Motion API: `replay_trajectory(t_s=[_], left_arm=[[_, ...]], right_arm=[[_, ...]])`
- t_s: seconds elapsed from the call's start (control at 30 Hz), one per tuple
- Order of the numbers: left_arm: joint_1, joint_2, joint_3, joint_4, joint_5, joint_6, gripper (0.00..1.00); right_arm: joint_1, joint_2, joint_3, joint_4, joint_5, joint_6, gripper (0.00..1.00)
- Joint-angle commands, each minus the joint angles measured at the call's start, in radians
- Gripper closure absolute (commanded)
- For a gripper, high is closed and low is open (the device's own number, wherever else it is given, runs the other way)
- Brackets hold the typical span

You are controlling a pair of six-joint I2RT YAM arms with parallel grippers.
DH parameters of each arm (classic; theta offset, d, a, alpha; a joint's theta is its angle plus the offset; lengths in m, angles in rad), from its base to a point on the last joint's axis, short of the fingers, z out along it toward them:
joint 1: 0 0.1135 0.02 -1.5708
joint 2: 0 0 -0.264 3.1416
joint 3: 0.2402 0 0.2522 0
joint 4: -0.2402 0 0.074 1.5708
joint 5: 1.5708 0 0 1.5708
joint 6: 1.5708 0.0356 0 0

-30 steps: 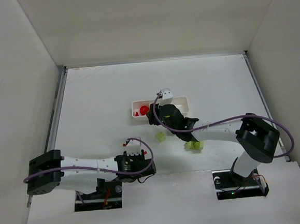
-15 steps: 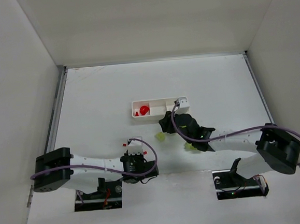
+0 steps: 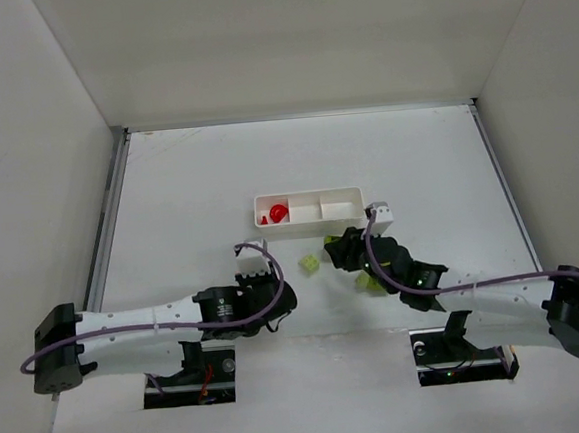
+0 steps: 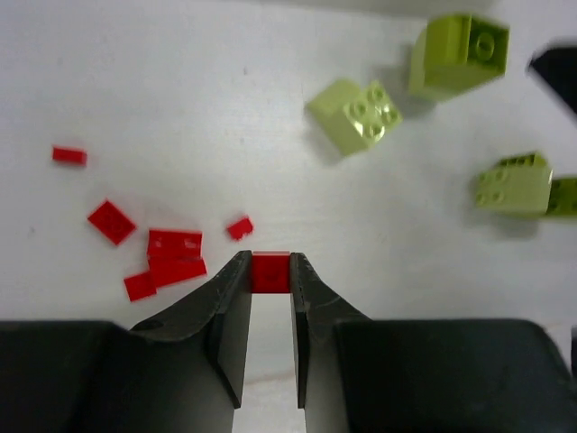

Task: Sort the legos into containers by color

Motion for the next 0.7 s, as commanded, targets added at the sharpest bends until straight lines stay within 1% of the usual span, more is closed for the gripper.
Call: replay_trajectory(t_s=[0.0, 0.07, 0.17, 0.27, 0.3, 0.4, 0.5, 0.57, 0.67], left_arm=[[0.117, -0.017, 0.038, 0.105, -0.044, 0.168, 0.87], [0.212, -0.005, 0.022, 0.249, -0.030, 0.271, 0.86], [0.353, 0.054, 0.018, 0.462, 0.040, 0.409, 0.85], [0.479, 0.154, 0.055, 0.619, 0.120, 0.478, 0.85], [0.525, 0.209, 0.080, 0.667, 0.152, 0.495, 0.85], [0.601, 0.346, 0.144, 0.741, 0.217, 0.509, 0.85], [0.645, 0.464, 0.207, 0.758, 0.241, 0.524, 0.83], [0.667, 0.513, 0.235, 0.761, 0.241, 0.532, 0.77], [0.696, 0.548, 0.258, 0.761, 0.249, 0.540, 0.61]], right_arm=[[0.041, -0.046, -0.030, -0.017, 0.040, 0.034, 0.54], [0.061, -0.057, -0.041, -0.026, 0.037, 0.052, 0.54], [0.100, -0.039, -0.033, -0.029, 0.029, 0.061, 0.55], [0.162, -0.001, -0.015, -0.019, 0.038, 0.067, 0.55], [0.182, 0.022, -0.007, -0.011, 0.041, 0.072, 0.55], [0.216, 0.071, 0.011, 0.007, 0.047, 0.077, 0.54], [0.251, 0.107, 0.033, 0.015, 0.052, 0.100, 0.54], [0.271, 0.140, 0.049, 0.024, 0.055, 0.095, 0.53], [0.302, 0.197, 0.086, 0.026, 0.057, 0.092, 0.50]])
